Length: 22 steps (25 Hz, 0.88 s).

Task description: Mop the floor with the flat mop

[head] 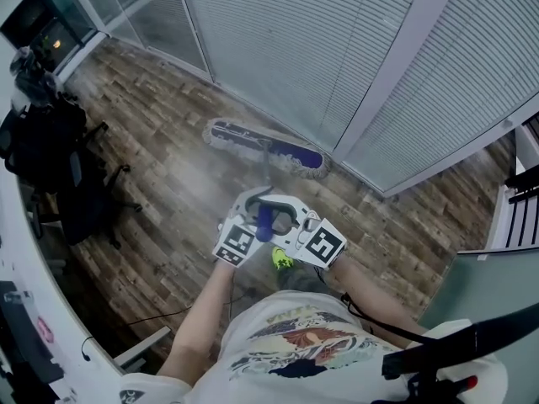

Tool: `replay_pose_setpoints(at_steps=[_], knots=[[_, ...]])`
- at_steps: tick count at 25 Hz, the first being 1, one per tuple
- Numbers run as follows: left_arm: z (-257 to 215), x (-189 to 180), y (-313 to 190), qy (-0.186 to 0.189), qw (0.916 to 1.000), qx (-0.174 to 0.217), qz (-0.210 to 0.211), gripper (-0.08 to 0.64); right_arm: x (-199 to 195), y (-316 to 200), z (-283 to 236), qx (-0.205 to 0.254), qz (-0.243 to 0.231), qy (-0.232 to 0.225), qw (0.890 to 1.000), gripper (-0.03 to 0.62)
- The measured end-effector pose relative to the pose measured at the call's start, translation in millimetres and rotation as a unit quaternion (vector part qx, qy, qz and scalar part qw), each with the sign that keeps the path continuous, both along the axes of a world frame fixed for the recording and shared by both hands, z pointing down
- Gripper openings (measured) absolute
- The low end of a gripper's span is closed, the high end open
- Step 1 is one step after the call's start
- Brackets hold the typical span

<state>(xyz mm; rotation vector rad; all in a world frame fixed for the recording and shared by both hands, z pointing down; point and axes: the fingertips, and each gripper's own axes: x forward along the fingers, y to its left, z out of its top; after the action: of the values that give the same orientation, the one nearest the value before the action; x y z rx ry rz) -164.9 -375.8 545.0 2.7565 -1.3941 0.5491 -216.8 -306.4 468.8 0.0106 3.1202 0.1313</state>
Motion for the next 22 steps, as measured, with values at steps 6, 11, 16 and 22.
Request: replay_pose_setpoints(at_steps=[6,11,16,22], knots=[[2,14,80,0.007,0.9999,0.001,-0.009,0.112,15,81,4,0.002,-0.009,0.012,1.0,0.196],[6,32,195,0.01,0.9998,0.004,-0.014,0.112,33,197,9,0.017,-0.017,0.022,0.999,0.196],[6,53,311,0.016,0.9997,-0.001,-0.021,0.112,56,313,11,0.018,-0.027,0.042,0.999,0.196],[-3,77,406,0.016,0.9988,-0.006,-0.045,0.112,83,409,0,0.005,-0.048,0.041,0.998,0.196]])
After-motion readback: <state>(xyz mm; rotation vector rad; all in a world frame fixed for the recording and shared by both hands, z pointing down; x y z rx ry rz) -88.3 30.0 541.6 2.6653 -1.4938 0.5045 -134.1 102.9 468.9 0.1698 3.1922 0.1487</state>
